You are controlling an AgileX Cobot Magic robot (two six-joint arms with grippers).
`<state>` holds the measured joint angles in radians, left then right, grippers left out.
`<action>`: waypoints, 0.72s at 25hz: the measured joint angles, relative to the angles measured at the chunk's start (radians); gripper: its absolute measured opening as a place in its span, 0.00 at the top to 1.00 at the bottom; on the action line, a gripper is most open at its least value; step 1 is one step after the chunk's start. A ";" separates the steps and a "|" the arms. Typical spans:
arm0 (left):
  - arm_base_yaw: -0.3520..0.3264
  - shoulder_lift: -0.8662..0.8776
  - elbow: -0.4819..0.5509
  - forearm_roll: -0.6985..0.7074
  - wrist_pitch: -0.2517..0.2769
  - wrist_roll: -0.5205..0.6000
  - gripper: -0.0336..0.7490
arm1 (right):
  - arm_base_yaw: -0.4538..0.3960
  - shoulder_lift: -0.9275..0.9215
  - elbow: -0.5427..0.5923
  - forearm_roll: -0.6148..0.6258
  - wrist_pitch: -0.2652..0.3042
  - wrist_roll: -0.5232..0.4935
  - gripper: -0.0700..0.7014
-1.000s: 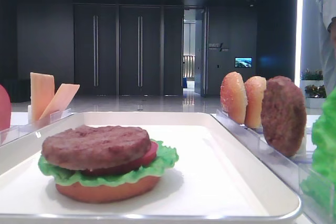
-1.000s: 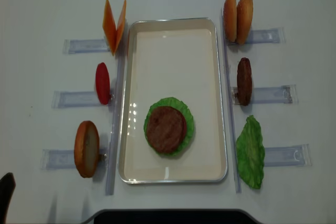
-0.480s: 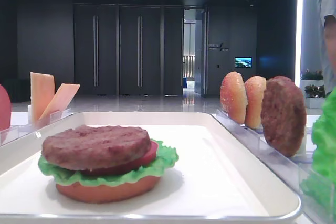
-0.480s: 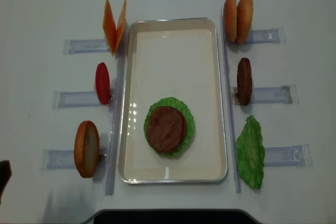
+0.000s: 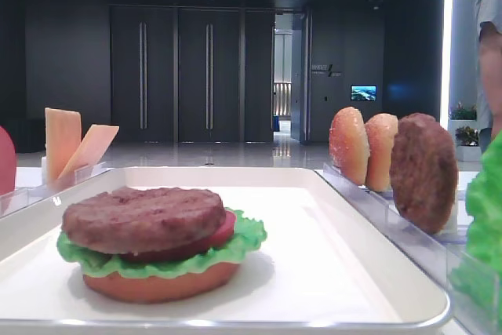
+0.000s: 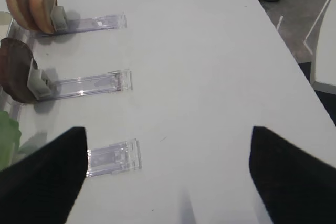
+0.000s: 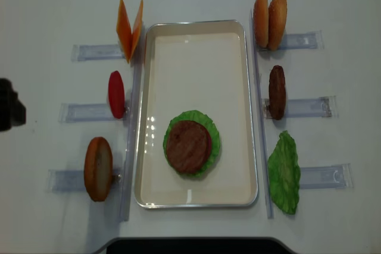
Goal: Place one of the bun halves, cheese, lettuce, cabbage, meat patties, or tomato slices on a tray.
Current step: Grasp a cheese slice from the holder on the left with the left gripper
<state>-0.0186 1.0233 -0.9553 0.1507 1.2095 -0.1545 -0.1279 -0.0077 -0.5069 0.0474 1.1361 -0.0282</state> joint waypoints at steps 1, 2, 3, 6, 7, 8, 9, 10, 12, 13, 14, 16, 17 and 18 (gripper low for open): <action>0.000 0.049 -0.035 0.000 0.000 0.003 0.12 | 0.000 0.000 0.000 0.000 0.000 0.000 0.14; 0.000 0.106 -0.066 0.000 0.000 0.004 0.12 | 0.000 0.000 0.000 0.000 0.000 0.000 0.14; 0.000 0.162 -0.106 -0.002 0.000 0.006 0.12 | 0.000 0.000 0.000 0.000 0.000 0.000 0.14; 0.000 0.306 -0.227 -0.012 -0.011 0.012 0.12 | 0.000 0.000 0.000 0.000 0.000 0.000 0.14; 0.000 0.351 -0.271 -0.014 -0.017 0.015 0.12 | 0.000 0.000 0.000 0.000 0.000 0.000 0.14; 0.000 0.388 -0.314 -0.016 -0.022 0.020 0.12 | 0.000 0.000 0.000 0.000 0.000 0.000 0.14; 0.000 0.430 -0.351 -0.019 -0.023 0.034 0.12 | 0.000 0.000 0.000 0.000 0.000 0.000 0.14; 0.000 0.472 -0.393 -0.023 -0.023 0.052 0.12 | 0.000 0.000 0.000 0.000 0.000 0.000 0.15; 0.000 0.548 -0.474 -0.031 -0.023 0.076 0.12 | 0.000 0.000 0.000 0.000 0.000 0.000 0.16; 0.000 0.588 -0.505 -0.032 -0.023 0.081 0.12 | 0.000 0.000 0.000 0.000 0.000 0.000 0.16; 0.000 0.628 -0.541 -0.036 -0.023 0.083 0.12 | 0.000 0.000 0.000 0.000 0.000 0.000 0.16; 0.000 0.699 -0.608 -0.049 -0.024 0.086 0.12 | 0.000 0.000 0.000 0.000 0.000 0.000 0.16; 0.000 0.737 -0.645 -0.052 -0.024 0.086 0.12 | 0.000 0.000 0.000 0.000 0.000 0.000 0.16; 0.000 0.773 -0.681 -0.054 -0.024 0.086 0.12 | 0.000 0.000 0.000 0.000 0.000 0.000 0.16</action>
<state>-0.0186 1.7966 -1.6368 0.0972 1.1855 -0.0684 -0.1279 -0.0077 -0.5069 0.0474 1.1361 -0.0282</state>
